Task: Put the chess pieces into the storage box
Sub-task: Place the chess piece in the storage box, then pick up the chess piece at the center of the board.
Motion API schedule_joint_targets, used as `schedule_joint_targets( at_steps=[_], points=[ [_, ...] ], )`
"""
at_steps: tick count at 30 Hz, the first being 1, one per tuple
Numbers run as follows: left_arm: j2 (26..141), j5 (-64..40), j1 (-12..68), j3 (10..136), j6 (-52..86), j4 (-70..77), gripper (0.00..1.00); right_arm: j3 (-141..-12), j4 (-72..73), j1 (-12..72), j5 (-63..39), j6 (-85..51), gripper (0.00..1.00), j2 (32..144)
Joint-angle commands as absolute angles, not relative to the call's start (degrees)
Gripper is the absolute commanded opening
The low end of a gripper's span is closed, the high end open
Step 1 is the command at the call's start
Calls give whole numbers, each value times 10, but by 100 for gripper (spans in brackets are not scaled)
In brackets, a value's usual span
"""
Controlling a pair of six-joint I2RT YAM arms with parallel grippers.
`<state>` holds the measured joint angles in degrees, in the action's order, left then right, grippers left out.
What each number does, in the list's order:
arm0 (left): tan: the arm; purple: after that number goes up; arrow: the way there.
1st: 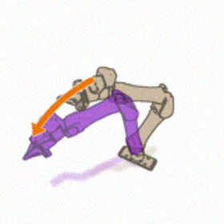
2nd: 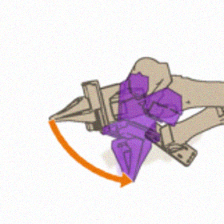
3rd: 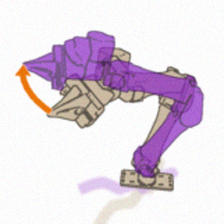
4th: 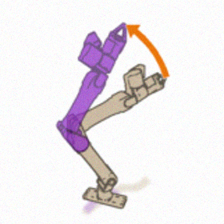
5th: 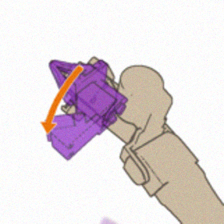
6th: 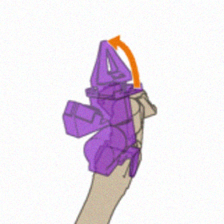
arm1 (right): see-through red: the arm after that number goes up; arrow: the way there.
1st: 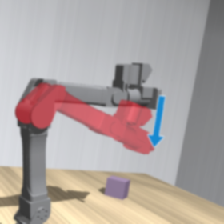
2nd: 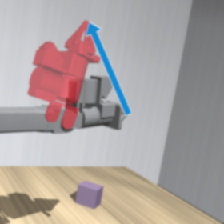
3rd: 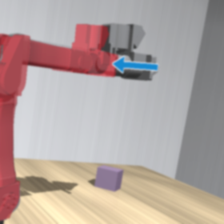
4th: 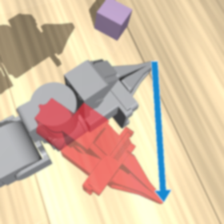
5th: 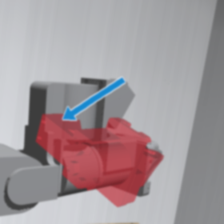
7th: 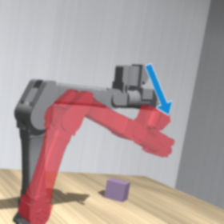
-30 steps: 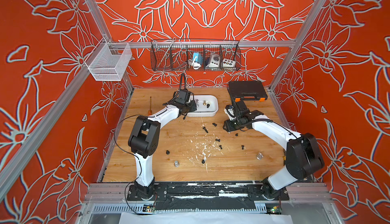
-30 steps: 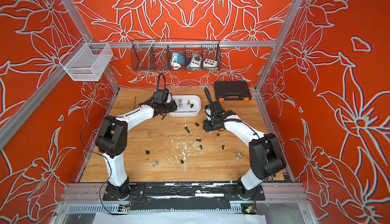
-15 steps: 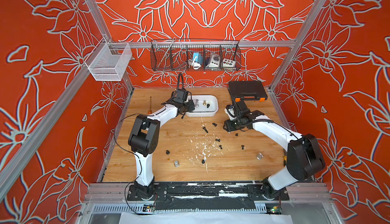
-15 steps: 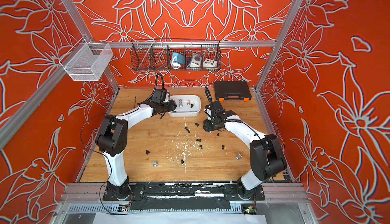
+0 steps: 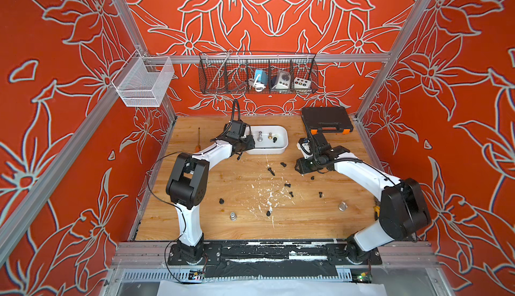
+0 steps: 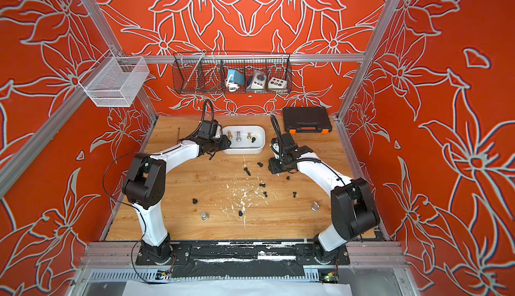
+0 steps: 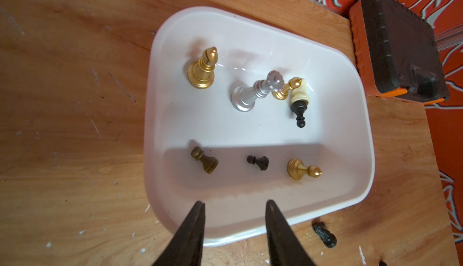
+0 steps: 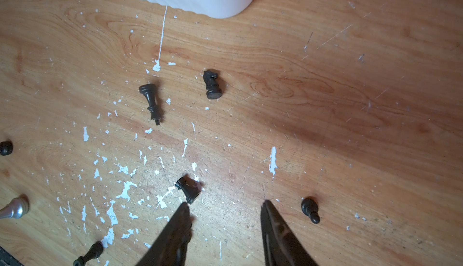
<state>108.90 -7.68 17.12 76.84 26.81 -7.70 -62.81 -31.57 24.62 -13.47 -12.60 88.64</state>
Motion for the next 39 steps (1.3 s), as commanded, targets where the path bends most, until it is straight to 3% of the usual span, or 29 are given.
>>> schedule_joint_targets(
  at_steps=[1,22,39],
  points=[
    [1053,-86,165,759,262,-63,42,-626,-331,243,-127,-126,49,880],
    [917,-75,130,624,260,-58,44,-627,-324,243,-139,-128,48,896],
    [785,-25,112,497,290,-139,48,-614,-309,243,-155,-116,48,902]
  ],
)
